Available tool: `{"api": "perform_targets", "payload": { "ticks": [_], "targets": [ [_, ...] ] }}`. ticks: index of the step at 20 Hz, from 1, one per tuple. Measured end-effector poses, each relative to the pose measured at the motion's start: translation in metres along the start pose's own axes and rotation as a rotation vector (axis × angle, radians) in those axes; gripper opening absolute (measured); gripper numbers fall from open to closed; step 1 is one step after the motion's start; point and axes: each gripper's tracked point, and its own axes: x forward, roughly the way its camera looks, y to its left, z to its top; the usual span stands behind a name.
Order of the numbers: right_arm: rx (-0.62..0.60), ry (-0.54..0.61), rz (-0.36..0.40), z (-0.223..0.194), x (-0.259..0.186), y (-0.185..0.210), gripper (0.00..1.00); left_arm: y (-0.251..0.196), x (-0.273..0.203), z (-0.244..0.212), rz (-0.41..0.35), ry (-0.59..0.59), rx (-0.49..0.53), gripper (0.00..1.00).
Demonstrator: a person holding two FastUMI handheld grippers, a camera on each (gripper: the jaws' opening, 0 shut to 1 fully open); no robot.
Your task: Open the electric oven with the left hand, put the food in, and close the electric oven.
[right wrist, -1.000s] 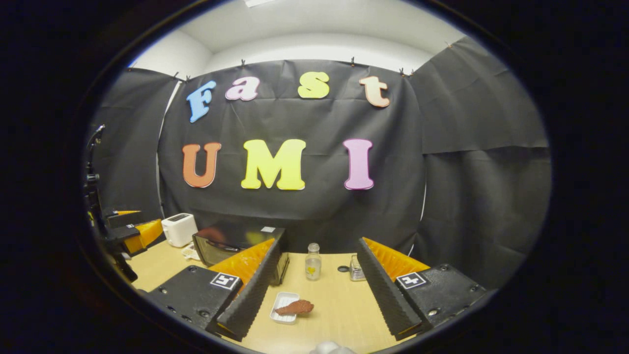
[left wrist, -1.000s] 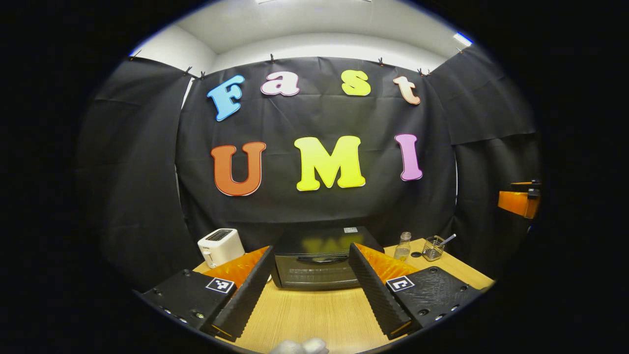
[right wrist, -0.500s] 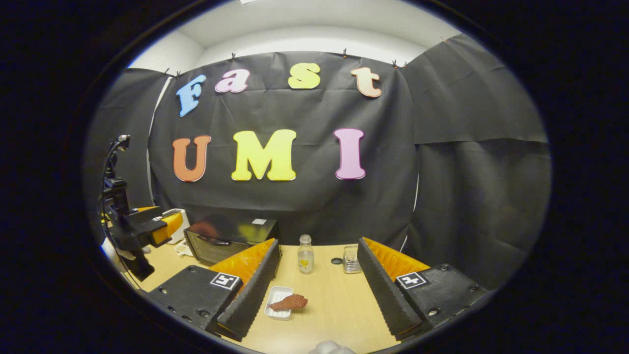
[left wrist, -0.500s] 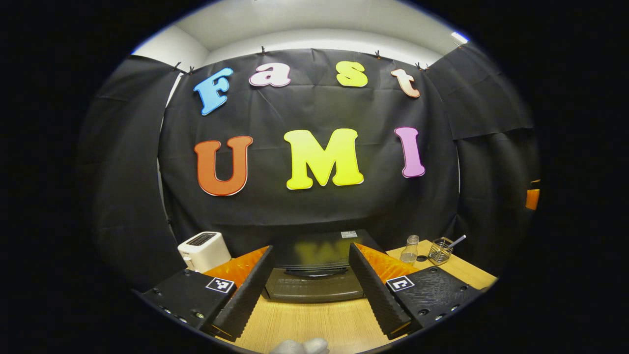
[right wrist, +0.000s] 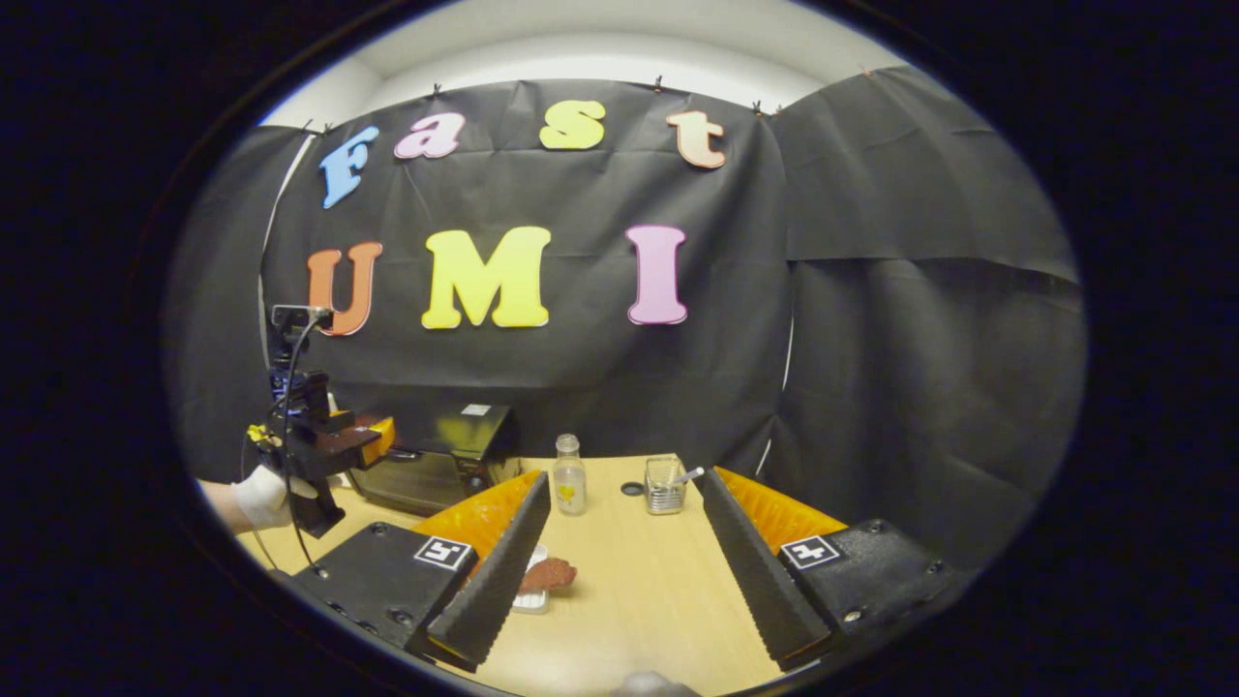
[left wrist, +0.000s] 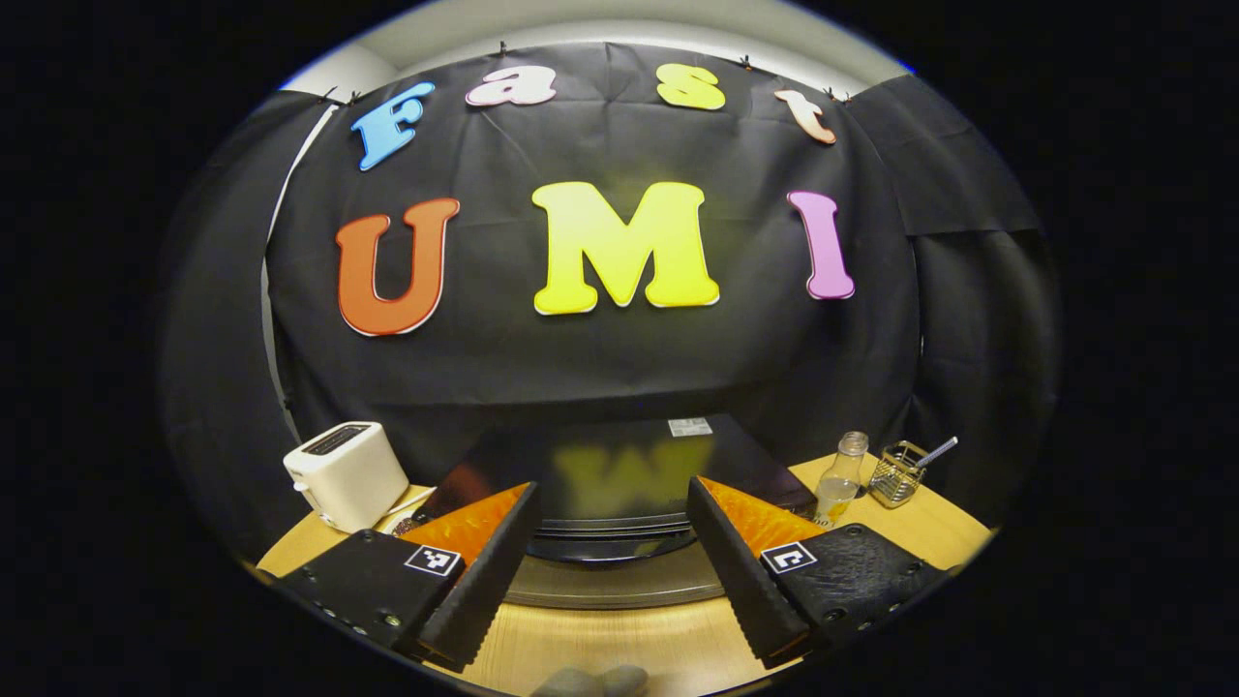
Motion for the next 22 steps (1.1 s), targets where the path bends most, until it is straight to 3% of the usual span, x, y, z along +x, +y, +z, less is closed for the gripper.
{"api": "perform_targets", "payload": {
  "ticks": [4,6,21,22],
  "targets": [
    [-0.005,0.043,-0.013,-0.016,-0.001,0.002,1.00,0.004,0.026,-0.038,0.000,0.095,-0.001,0.97],
    [-0.014,0.050,-0.006,-0.018,-0.001,0.006,1.00,-0.001,0.028,-0.031,-0.015,0.061,0.002,0.95],
    [0.011,0.058,0.059,-0.022,-0.016,0.023,1.00,-0.003,-0.034,-0.064,-0.014,0.126,-0.015,0.96],
    [0.014,0.065,0.063,-0.025,-0.017,0.024,0.96,-0.002,-0.041,-0.068,-0.012,0.128,-0.015,0.96]
  ]
}}
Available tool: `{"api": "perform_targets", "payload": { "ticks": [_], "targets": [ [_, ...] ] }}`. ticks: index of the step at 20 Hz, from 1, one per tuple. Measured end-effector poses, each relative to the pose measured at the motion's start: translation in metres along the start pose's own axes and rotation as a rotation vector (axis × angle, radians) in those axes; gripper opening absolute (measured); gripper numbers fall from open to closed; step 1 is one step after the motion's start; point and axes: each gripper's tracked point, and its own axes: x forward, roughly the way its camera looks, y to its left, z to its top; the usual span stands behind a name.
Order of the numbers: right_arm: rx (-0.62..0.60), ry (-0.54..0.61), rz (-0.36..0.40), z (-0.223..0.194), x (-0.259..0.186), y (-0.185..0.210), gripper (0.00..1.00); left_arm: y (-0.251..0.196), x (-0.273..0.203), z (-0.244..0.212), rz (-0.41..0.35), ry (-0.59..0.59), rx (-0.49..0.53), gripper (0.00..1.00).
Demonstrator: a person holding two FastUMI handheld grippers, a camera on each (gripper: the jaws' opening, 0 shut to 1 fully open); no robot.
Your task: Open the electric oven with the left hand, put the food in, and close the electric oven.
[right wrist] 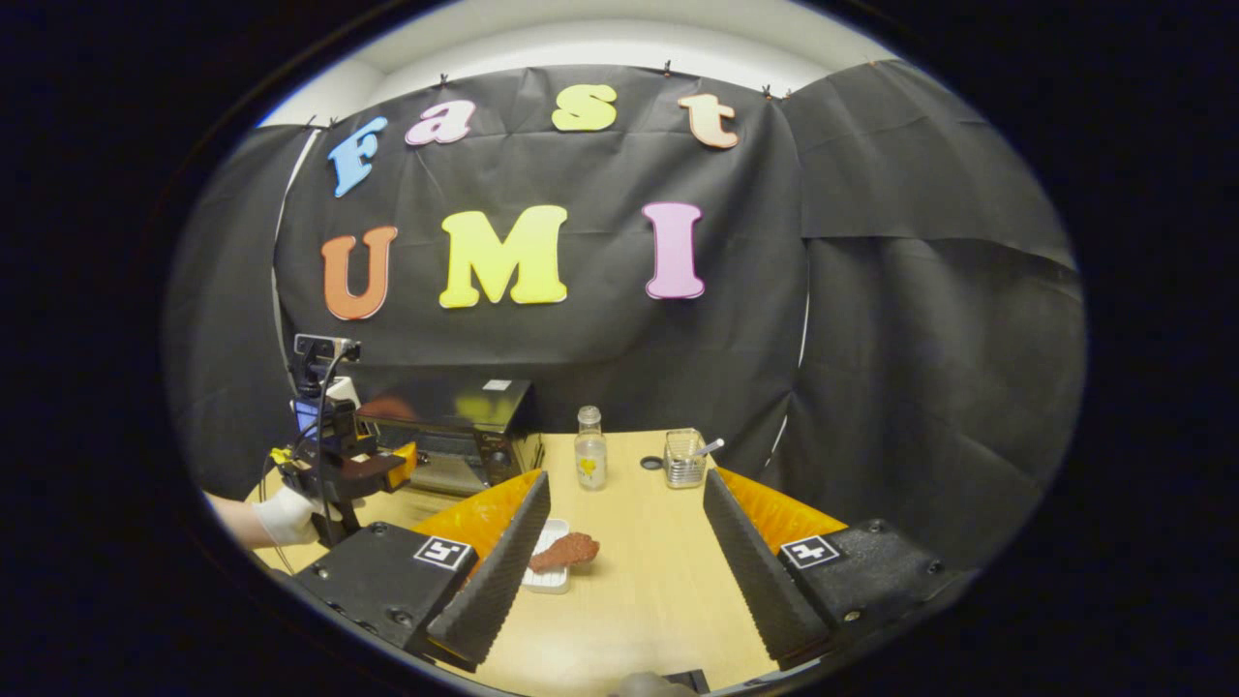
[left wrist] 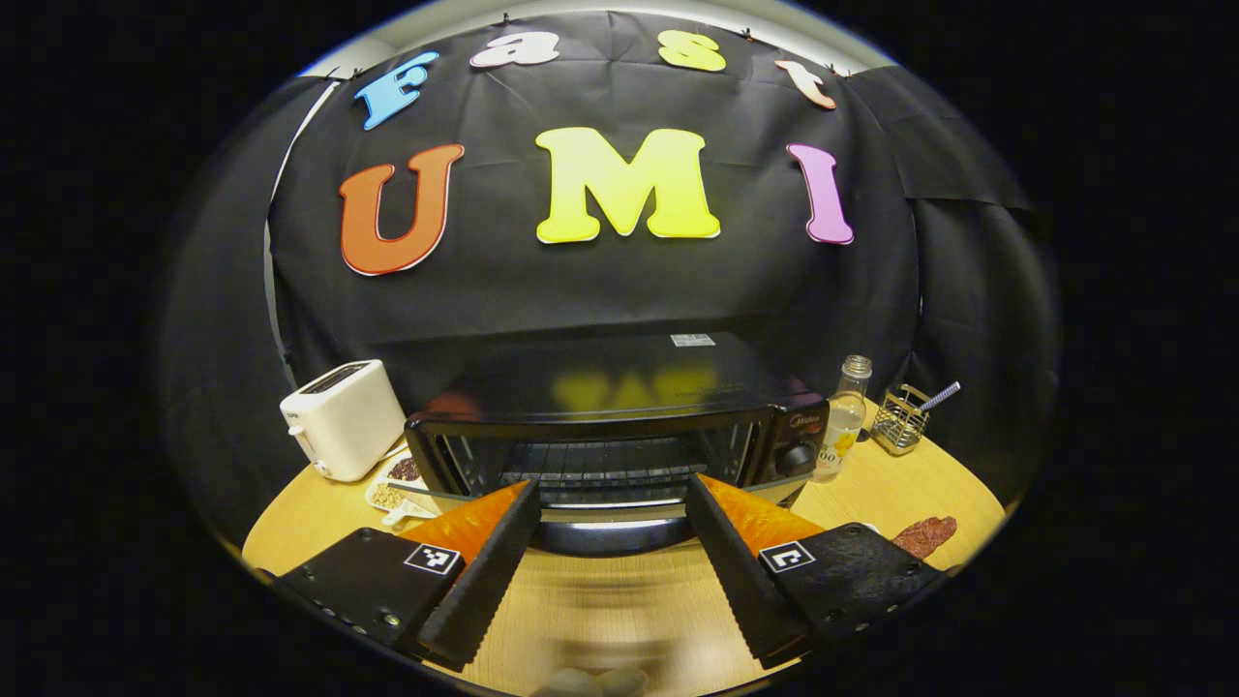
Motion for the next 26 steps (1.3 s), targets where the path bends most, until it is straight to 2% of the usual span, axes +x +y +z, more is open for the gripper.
{"api": "perform_targets", "payload": {
  "ticks": [1,6,7,8,12,17,21,22,26],
  "targets": [
    [0.003,0.006,0.005,-0.003,-0.003,0.001,1.00,-0.001,-0.005,-0.005,0.001,0.007,-0.001,0.97],
    [-0.002,0.019,0.018,-0.015,-0.016,0.001,1.00,-0.005,-0.028,-0.042,-0.011,0.057,-0.012,0.97],
    [-0.002,0.021,0.018,-0.017,-0.017,-0.001,0.96,-0.005,-0.032,-0.050,-0.015,0.065,-0.012,0.97],
    [-0.004,0.027,0.013,-0.020,-0.019,-0.004,1.00,-0.006,-0.035,-0.058,-0.016,0.077,-0.013,0.97],
    [-0.001,0.053,0.007,-0.032,-0.023,-0.011,1.00,-0.007,-0.046,-0.090,-0.001,0.131,-0.024,0.97],
    [-0.011,0.066,0.003,-0.041,-0.026,-0.017,1.00,-0.015,-0.049,-0.128,-0.014,0.215,-0.058,0.97],
    [-0.004,0.087,-0.003,-0.050,-0.028,-0.022,1.00,-0.018,-0.050,-0.141,-0.009,0.244,-0.031,0.95],
    [-0.005,0.092,-0.004,-0.052,-0.028,-0.022,0.96,-0.018,-0.050,-0.147,-0.010,0.262,-0.024,0.94],
    [-0.007,0.102,-0.013,-0.057,-0.029,-0.027,1.00,-0.014,-0.047,-0.167,-0.005,0.330,-0.048,0.97]
  ]
}}
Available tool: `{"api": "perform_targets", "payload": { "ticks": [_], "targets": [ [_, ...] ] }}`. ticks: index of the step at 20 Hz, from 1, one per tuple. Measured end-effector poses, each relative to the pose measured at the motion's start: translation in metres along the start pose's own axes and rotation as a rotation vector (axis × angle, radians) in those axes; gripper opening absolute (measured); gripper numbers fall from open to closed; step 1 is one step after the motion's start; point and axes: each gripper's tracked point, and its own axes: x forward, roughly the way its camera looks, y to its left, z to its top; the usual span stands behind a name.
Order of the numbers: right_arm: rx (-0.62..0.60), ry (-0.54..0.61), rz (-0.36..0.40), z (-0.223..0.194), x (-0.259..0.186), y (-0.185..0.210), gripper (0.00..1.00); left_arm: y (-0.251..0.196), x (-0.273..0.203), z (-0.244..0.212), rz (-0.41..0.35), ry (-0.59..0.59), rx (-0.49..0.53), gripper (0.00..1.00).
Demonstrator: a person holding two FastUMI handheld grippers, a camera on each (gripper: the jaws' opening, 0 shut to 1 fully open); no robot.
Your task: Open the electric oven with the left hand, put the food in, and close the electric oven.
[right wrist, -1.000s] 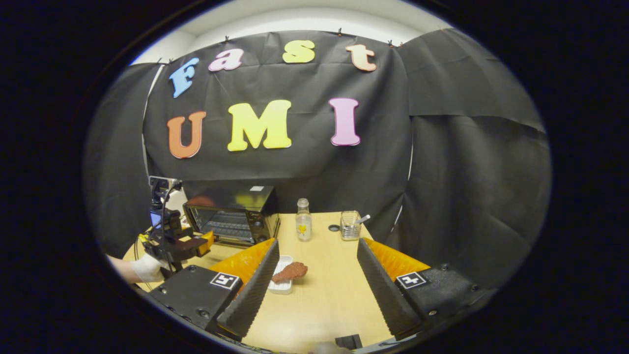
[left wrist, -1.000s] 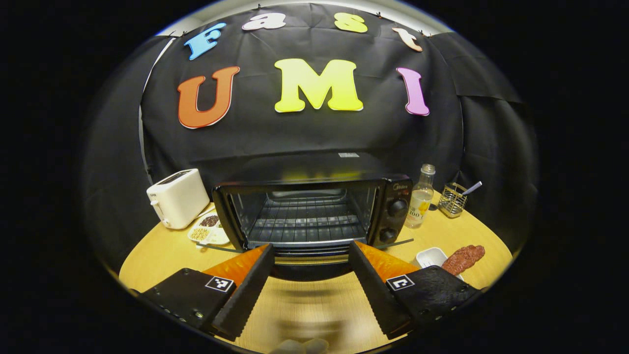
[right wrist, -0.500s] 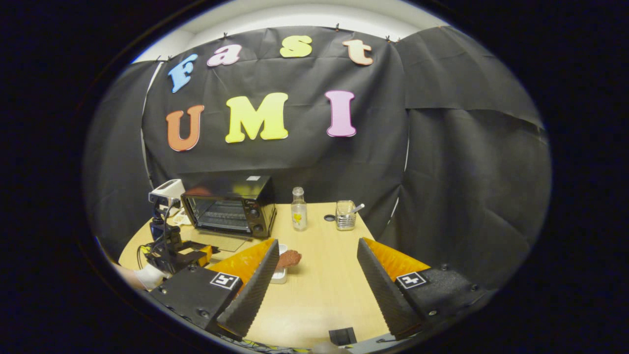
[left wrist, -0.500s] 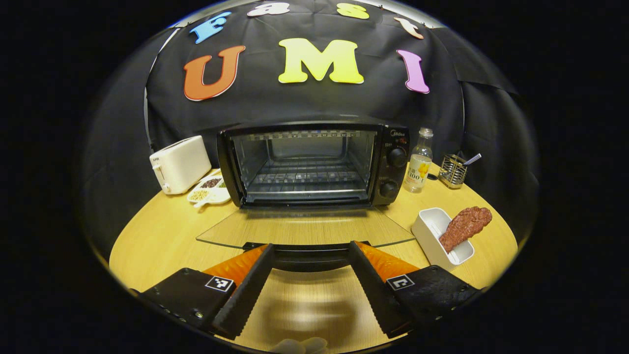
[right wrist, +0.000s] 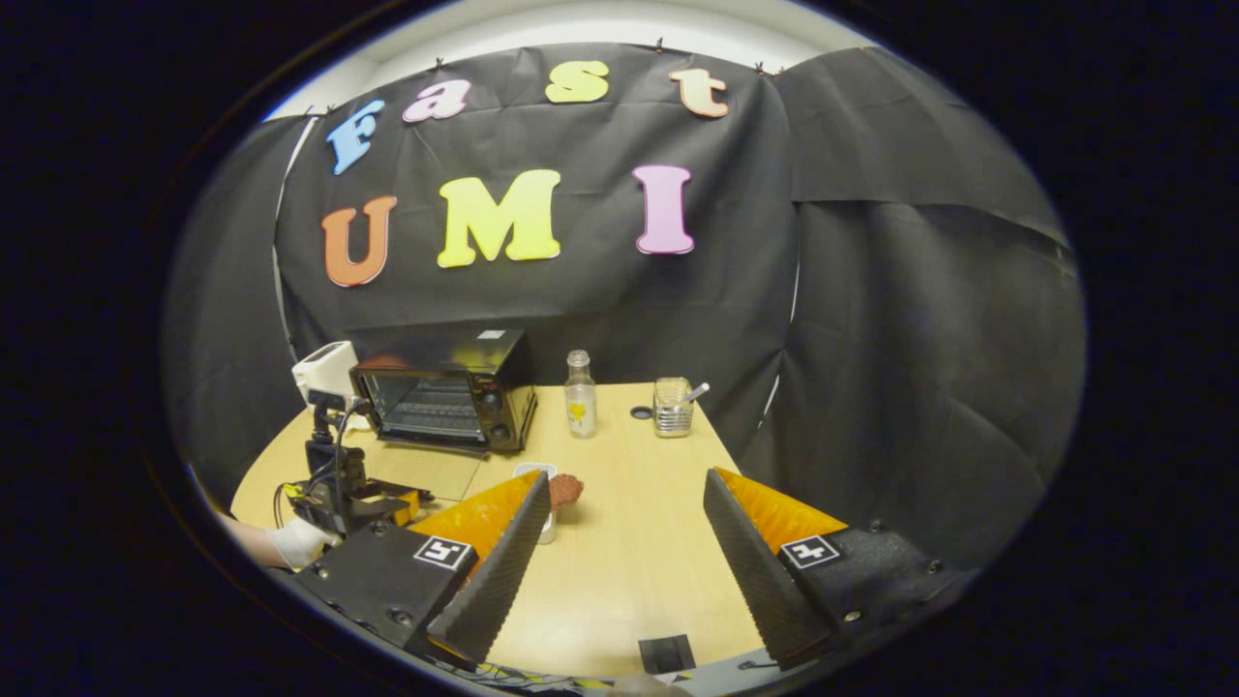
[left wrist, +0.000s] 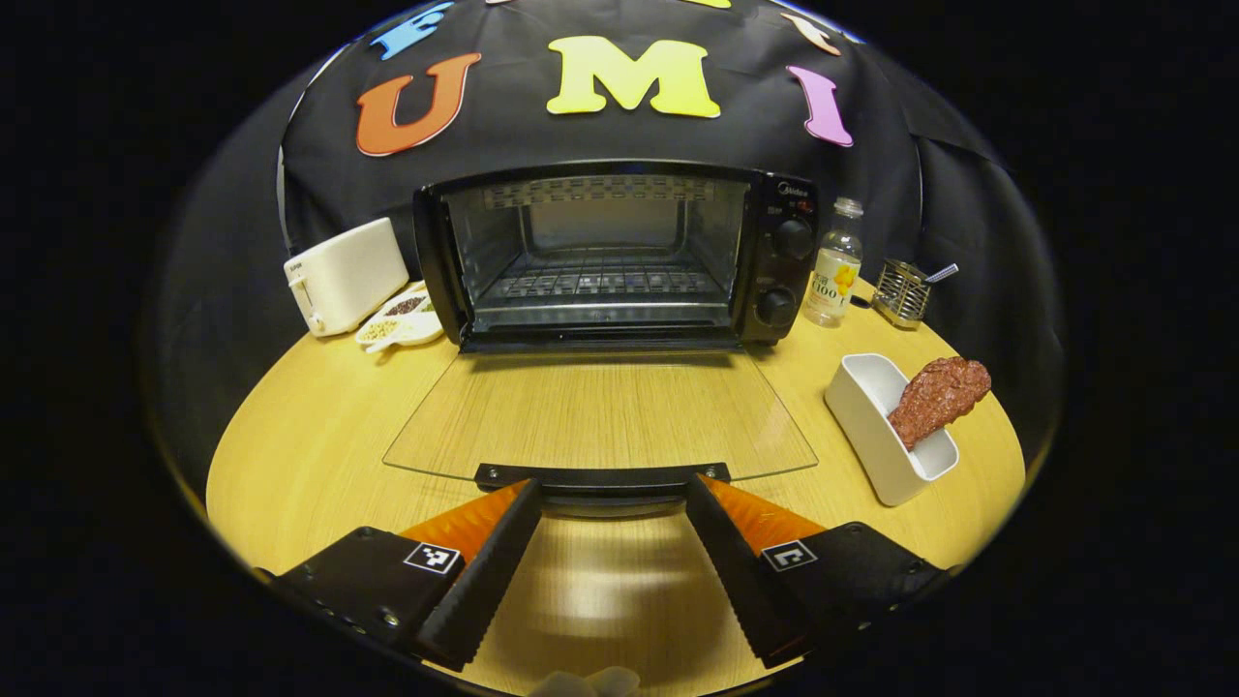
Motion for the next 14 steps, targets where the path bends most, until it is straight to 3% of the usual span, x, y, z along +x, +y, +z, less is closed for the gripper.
{"api": "perform_targets", "payload": {
  "ticks": [7,14],
  "targets": [
    [0.014,0.014,0.013,-0.011,0.014,-0.007,0.97,0.008,-0.012,0.011,0.007,-0.043,0.014,0.97],
    [0.039,0.120,0.161,-0.042,0.084,0.009,1.00,0.027,-0.083,0.035,0.028,-0.145,0.009,0.97]
  ]
}}
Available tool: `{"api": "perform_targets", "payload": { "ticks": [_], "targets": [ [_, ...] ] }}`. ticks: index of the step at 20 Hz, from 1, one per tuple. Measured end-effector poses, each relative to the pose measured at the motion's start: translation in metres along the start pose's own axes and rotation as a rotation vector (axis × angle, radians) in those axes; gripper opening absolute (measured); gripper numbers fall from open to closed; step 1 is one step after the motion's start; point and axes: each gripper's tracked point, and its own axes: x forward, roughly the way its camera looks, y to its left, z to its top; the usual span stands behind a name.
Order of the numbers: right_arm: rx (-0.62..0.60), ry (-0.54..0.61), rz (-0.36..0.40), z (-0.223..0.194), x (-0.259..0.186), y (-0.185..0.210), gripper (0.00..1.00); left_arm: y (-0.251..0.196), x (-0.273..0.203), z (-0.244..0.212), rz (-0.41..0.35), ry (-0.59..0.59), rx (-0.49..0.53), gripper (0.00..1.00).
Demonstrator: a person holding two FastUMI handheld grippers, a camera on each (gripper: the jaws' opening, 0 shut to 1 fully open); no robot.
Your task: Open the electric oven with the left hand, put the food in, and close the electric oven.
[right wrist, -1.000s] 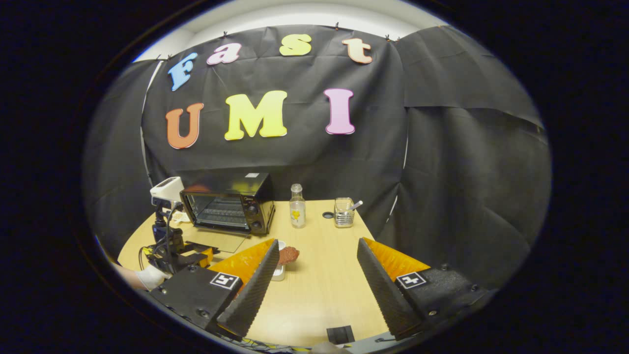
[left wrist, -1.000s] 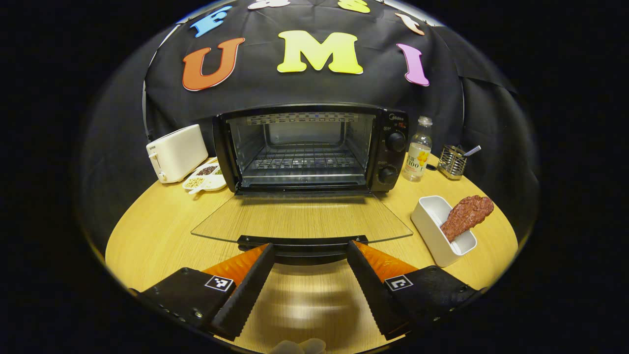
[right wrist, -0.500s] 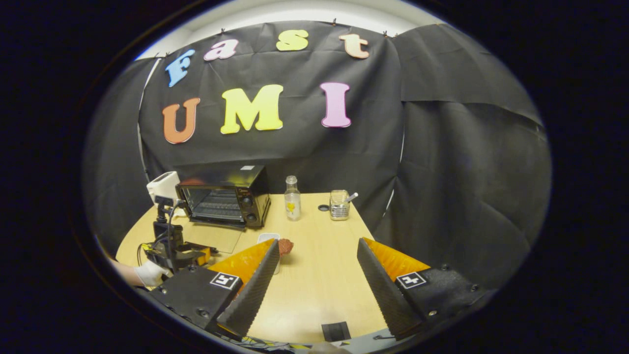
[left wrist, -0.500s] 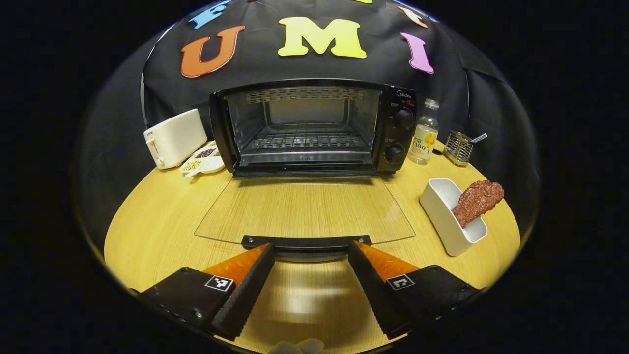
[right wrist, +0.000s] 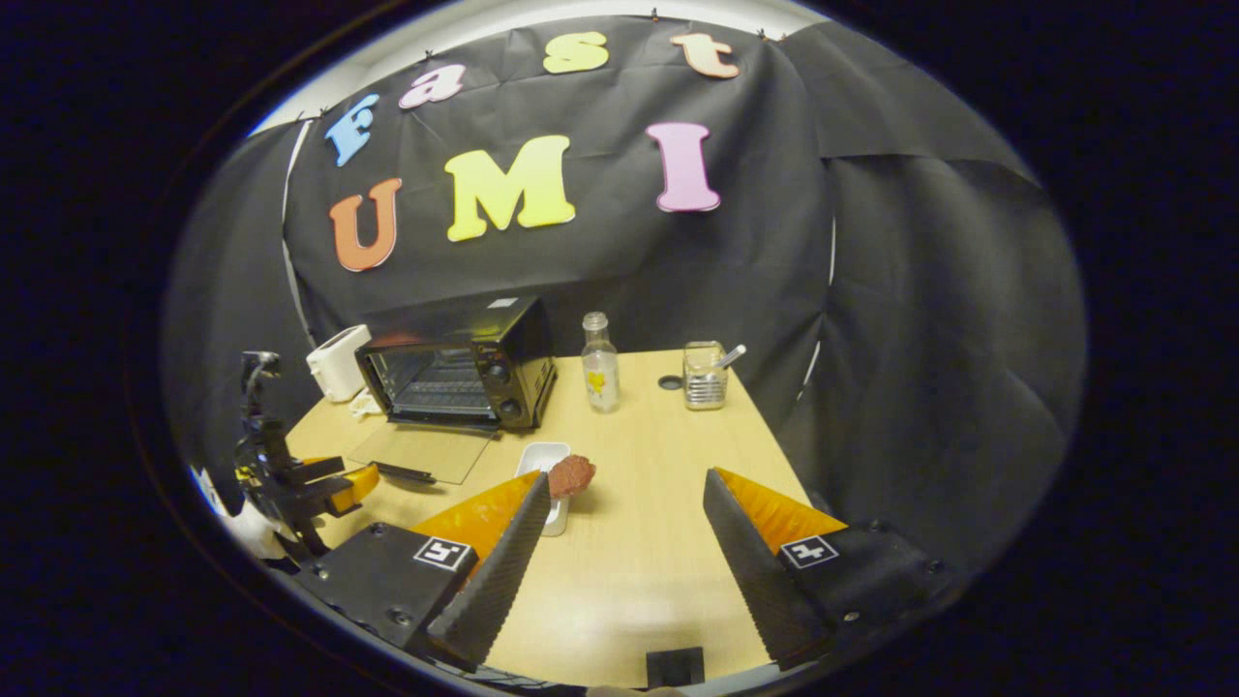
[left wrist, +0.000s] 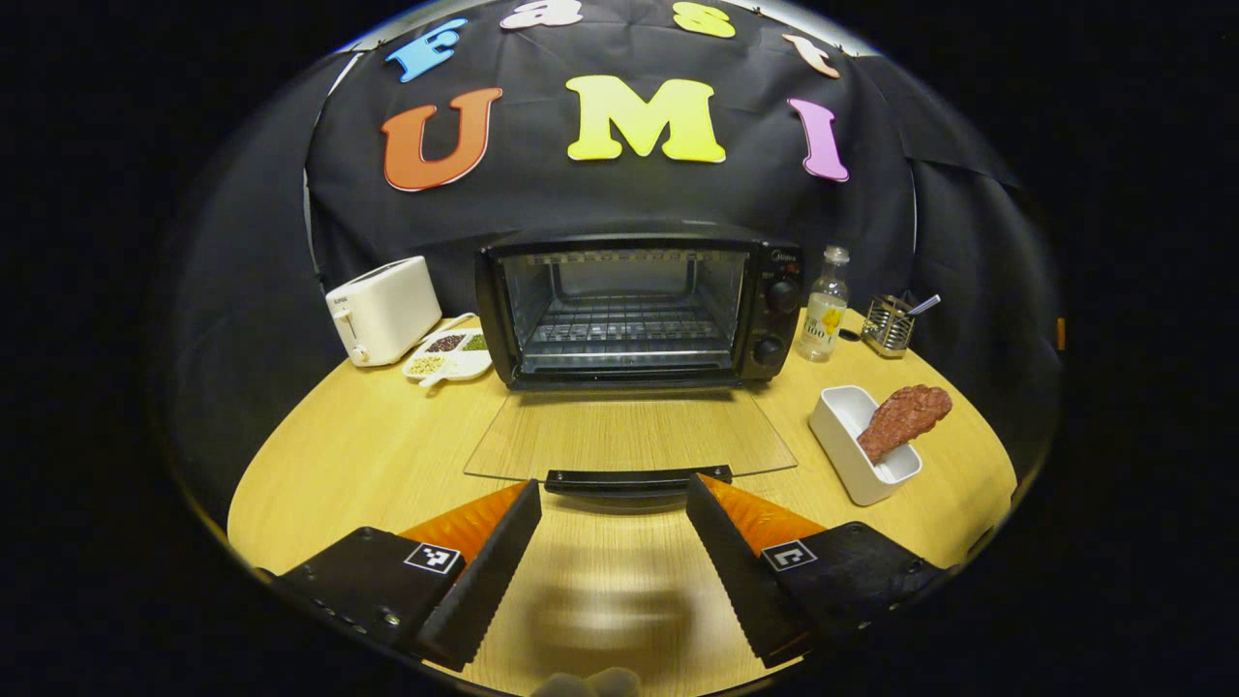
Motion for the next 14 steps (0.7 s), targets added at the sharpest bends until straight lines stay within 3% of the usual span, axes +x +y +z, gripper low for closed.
{"api": "perform_targets", "payload": {
  "ticks": [8,13,14],
  "targets": [
    [0.090,0.211,0.234,-0.034,0.115,0.018,0.97,0.001,-0.087,0.035,0.112,-0.055,-0.041,0.97],
    [0.195,0.361,0.376,-0.053,0.160,0.036,0.77,0.006,-0.121,0.043,0.244,-0.062,-0.093,0.97],
    [0.214,0.383,0.382,-0.056,0.167,0.035,0.69,0.005,-0.127,0.044,0.266,-0.063,-0.103,0.97]
  ]
}}
